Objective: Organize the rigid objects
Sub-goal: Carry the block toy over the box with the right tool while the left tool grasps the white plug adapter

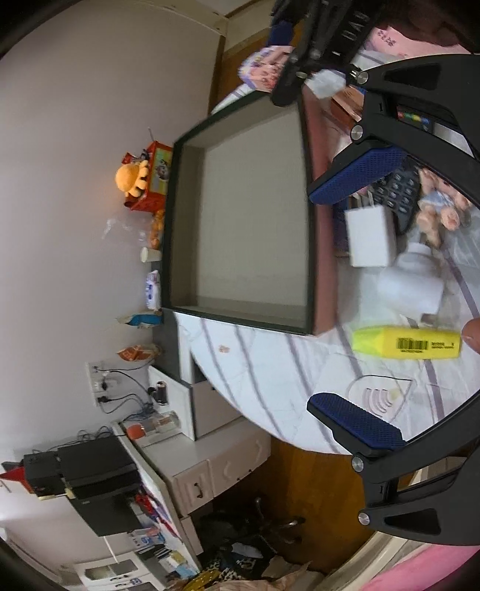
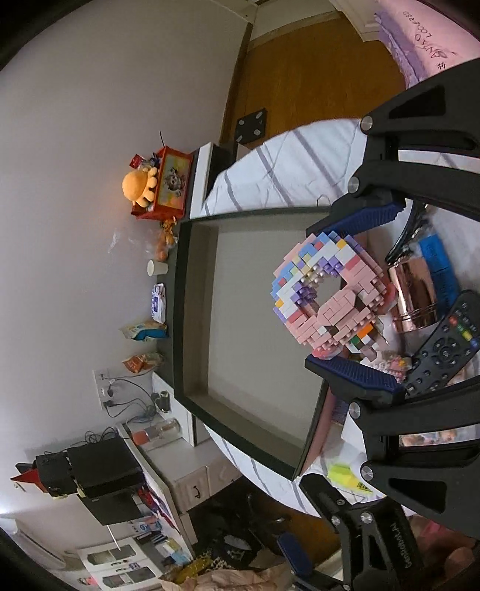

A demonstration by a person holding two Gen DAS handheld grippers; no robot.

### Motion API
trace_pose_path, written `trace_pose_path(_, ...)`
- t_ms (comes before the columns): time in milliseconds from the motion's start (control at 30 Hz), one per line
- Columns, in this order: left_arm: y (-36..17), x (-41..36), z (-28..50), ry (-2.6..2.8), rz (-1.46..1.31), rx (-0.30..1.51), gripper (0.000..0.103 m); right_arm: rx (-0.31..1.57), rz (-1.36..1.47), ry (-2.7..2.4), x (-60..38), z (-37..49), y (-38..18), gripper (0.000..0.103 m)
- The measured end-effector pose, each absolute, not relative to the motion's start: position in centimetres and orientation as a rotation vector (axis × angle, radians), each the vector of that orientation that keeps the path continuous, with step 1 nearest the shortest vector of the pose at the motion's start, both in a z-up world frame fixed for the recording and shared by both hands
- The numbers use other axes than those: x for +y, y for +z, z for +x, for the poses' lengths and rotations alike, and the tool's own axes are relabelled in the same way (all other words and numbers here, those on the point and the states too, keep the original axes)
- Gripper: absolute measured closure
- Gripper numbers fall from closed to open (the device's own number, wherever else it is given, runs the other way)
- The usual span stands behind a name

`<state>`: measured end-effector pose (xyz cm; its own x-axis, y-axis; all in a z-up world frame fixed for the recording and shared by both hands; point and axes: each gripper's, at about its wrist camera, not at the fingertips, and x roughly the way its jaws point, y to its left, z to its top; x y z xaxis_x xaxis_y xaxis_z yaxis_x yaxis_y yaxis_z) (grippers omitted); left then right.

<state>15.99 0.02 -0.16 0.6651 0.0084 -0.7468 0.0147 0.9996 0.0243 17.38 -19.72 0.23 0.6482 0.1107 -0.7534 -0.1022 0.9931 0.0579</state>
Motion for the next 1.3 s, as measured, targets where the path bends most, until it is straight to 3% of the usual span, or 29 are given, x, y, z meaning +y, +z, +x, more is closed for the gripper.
trace_pose_path(267, -6.4, 3.5, 13.0, 0.002, -0.064, 1.005, 0.000, 0.884, 0.018, 0.120, -20.0, 17.6, -0.9, 0.040)
trace_pose_path(767, -6.2, 2.9, 13.3, -0.090, -0.079, 0.978, 0.002, 0.904, 0.012, 0.139, -18.8, 18.0, -1.7, 0.040)
trace_pose_path(1067, -7.4, 0.9, 14.4, -0.168, -0.022, 1.009, 0.022, 0.906, 0.014, 0.129, -18.9, 17.6, -1.6, 0.040)
trace_pose_path(1133, -7.3, 0.8, 14.4, -0.185, -0.020, 0.993, 0.042, 0.907, 0.016, 0.125, -19.0, 17.5, -1.6, 0.040)
trace_pose_path(1300, -7.3, 1.3, 14.0, -0.227, -0.023, 0.982, 0.043, 0.905, 0.015, 0.128, -19.3, 17.3, -1.6, 0.040)
